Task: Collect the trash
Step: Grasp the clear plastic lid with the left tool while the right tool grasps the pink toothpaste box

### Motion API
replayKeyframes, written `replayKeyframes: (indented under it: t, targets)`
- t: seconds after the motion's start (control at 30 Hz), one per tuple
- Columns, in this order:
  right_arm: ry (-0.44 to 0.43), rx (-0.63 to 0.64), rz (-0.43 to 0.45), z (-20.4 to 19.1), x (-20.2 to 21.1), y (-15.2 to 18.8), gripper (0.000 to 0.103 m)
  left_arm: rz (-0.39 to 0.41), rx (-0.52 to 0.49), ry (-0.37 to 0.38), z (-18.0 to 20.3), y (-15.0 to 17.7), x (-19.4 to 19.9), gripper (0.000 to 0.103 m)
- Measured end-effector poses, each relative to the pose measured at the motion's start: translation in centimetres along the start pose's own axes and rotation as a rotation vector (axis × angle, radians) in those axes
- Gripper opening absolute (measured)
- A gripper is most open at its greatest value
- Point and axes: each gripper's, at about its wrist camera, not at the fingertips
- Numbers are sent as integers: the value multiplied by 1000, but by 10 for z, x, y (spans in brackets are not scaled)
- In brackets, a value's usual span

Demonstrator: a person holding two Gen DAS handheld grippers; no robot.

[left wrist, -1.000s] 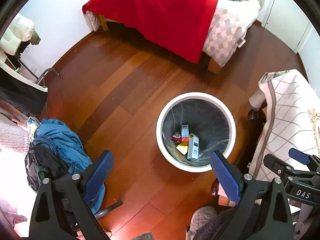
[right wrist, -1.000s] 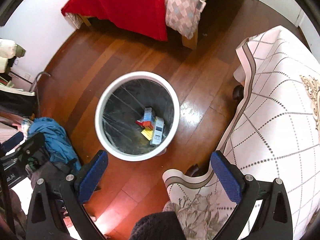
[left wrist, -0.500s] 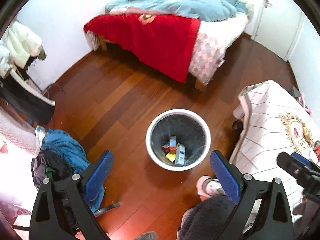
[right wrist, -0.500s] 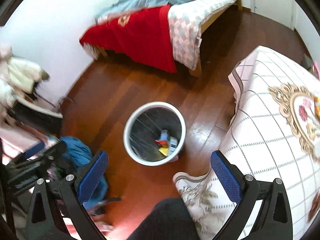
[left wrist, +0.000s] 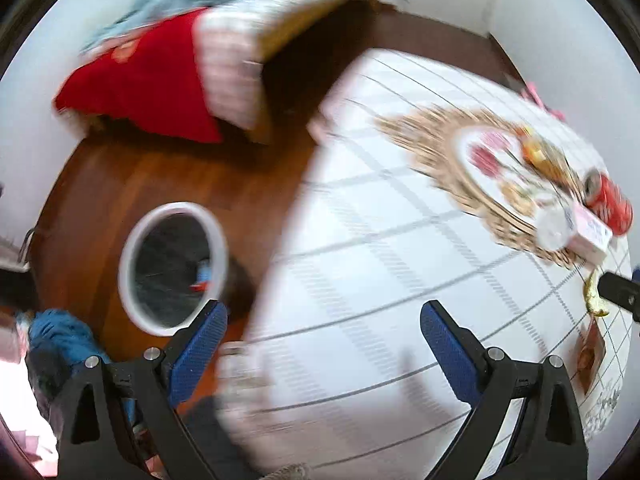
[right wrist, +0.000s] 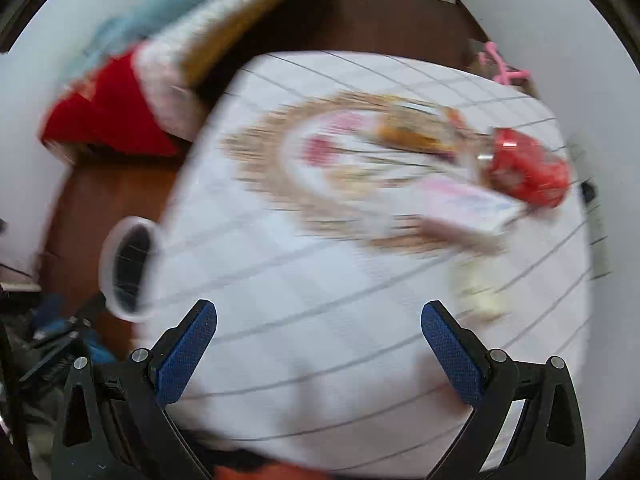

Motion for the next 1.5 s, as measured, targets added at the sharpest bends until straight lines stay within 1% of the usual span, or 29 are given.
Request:
replayKeyframes:
  t: [0.03,0.1,0.17,0.23,0.3,0.33,0.37,0.4,0.43,0.5,0.53,0.6,0.67,0.7,0.73,0.77,0.83,0.97,1.07,1.13,1.2,1.27,1.3,1.33,1.37,1.4,1.47,1.5]
  targets:
    - [25,20,-23,23,-9,-9,103,-6,-28,2,22,-4,-7,99]
    - [54,57,-53,52,-24,-24,103,-15,-74,-4,54,-9,-18,99]
    - [76,105,-80,70,-37,-36,103,-18,-111,-18,76,-15,-27,99]
    - [97,177,-94,74,-50,-48,103,-24,-132,-28,90,-22,-37,99]
    - [104,258,-115,72,-60,-54,103,-34,-143,-32,97,-24,-43,99]
    - [95,305,-136,71,-68,-57,103,-32,-147,-37,98,-26,-45,100]
    - [89,333,-163,70,-75,-59,103,-28,-143,-34,100,-28,-46,100]
    - [108,357,-177,70,-81,-60,103,-29,-141,-34,99,-28,-45,100]
    - [104,369,-193,71,-87,-62,103,-31,-140,-32,97,-30,-46,100]
    - [66,336,-202,79,-92,-65,92,-27,-145,-33,95,-32,-46,100]
    - [52,322,-198,82,-92,-65,79,-22,-149,-35,95,-34,-45,100]
    - [33,283,-171,88,-88,-63,77,-9,-153,-20,96,-38,-46,100]
    - [16,225,-154,97,-83,-61,70,11,-164,9,99,-41,-42,100]
    - [1,171,-139,104,-77,-57,68,19,-169,30,101,-42,-39,100]
    - [5,124,-135,111,-73,-54,63,28,-174,61,105,-42,-36,100]
    - [6,52,-126,120,-68,-49,62,33,-179,84,110,-42,-33,100]
    - [7,-41,-109,136,-60,-39,61,30,-198,148,121,-44,-27,100]
    - [30,-192,-71,169,-42,-14,61,27,-243,245,147,-52,-22,98]
    - [23,-246,-70,188,-38,-2,61,21,-290,298,172,-55,-23,98]
    - [4,-267,-76,200,-39,4,62,20,-316,305,186,-55,-25,98]
    - [-11,-275,-79,211,-41,5,62,27,-332,301,196,-56,-27,87]
    - [-8,-267,-70,216,-44,0,65,4,-340,295,203,-54,-28,58]
    - [5,-255,-57,217,-44,-1,66,7,-341,283,204,-53,-28,54]
    - [18,-245,-47,218,-44,-2,66,18,-342,270,204,-54,-28,47]
    - [24,-239,-43,217,-44,-2,66,18,-342,272,204,-54,-28,37]
    - [29,-234,-43,210,-50,-4,66,14,-343,272,203,-53,-29,37]
    - [48,-224,-37,203,-49,-4,66,28,-344,254,203,-53,-27,37]
    - [61,-211,-34,194,-53,-4,66,39,-346,248,201,-51,-25,37]
Point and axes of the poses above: each gripper's, at about its wrist camera, not at the fingertips, and x roughly against the way its jaws point, z to its right, y to its underside, and after that the axes turned 8 degrees about -y, right-handed
